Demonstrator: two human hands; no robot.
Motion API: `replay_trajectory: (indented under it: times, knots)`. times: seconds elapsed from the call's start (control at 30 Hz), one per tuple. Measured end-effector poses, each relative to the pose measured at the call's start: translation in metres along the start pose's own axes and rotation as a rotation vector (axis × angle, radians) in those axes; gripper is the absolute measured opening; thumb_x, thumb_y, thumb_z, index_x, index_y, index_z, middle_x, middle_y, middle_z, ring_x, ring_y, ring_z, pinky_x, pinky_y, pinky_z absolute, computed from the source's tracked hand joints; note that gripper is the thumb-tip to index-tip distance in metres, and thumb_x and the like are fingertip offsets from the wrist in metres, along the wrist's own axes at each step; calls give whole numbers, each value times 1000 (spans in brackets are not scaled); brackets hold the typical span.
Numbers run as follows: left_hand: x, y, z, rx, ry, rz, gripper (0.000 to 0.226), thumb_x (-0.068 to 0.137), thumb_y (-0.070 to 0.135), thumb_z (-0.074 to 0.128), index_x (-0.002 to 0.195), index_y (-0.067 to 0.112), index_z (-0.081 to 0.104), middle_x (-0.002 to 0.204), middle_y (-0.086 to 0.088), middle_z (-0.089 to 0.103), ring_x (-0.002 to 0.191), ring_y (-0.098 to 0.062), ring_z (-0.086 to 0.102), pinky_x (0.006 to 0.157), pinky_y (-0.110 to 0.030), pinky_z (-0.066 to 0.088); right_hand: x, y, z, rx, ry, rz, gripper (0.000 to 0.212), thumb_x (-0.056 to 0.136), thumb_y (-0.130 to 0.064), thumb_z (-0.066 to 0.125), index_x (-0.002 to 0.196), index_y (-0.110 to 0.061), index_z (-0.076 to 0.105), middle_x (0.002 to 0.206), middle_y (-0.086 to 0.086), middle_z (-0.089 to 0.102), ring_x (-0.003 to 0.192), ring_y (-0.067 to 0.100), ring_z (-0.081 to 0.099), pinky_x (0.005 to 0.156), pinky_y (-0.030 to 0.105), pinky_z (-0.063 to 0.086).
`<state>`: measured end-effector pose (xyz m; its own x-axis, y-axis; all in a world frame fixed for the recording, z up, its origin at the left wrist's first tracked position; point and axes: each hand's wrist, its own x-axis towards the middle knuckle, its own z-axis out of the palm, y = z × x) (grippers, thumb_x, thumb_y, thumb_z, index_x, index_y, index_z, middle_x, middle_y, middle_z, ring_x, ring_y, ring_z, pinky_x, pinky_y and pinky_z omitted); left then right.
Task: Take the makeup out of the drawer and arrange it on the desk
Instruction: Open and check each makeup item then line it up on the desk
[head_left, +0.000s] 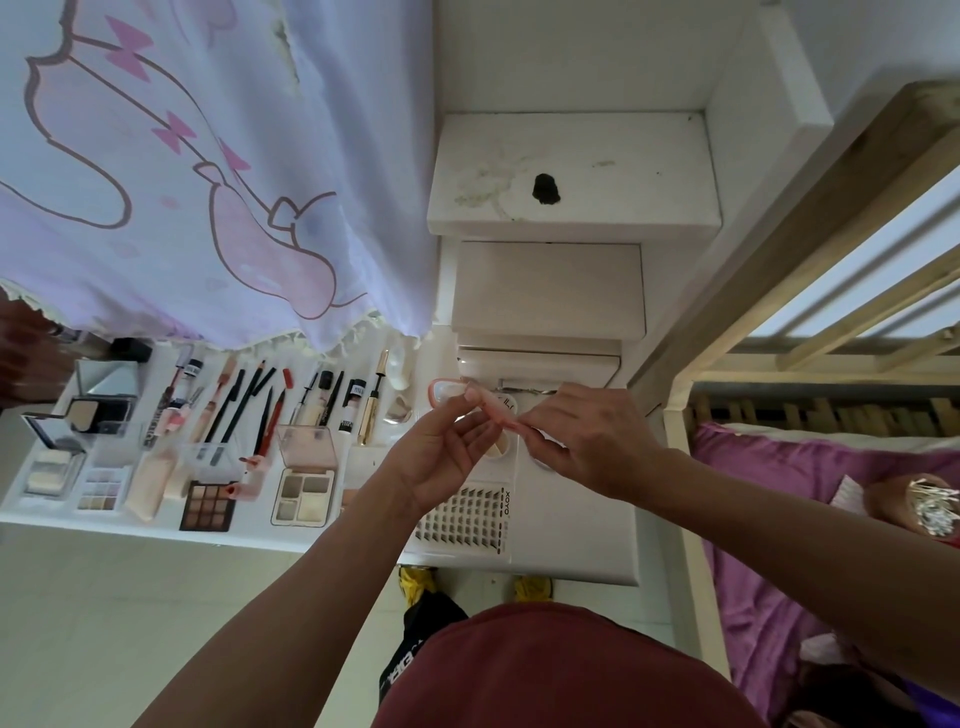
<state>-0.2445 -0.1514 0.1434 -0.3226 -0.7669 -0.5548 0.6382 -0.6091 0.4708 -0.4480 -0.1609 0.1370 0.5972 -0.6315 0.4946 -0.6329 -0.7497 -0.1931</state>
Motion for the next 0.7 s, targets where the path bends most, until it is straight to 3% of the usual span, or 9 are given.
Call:
replay_trajectory:
  times: [0.33,0.5,0.7]
  knots:
    - [-2,1,2,39,-48,55,44,45,25,96,80,9,74,86,-10,71,80,-16,71,70,-22,58,7,-1,1,-5,38,-44,25,93,-26,57,88,-8,74,77,4,72,60,18,64,46,31,48]
    - [-3,-3,-1,32,-43,33,49,44,24,97,83,7,73,89,-13,71,82,-18,71,69,-22,58,9,3,-2,35,69,-34,16,88,-23,63,85,-10,73,75,3,70,59,19,61,43,32,46]
    - [-5,-1,-4,17,-26,-31,66,40,23,98,96,5,68,92,-14,71,78,-18,70,64,-23,58,3,8,-4,57,25,35,28,99,-30,53,102,-12,73,91,3,73,72,19,66,49,36,50]
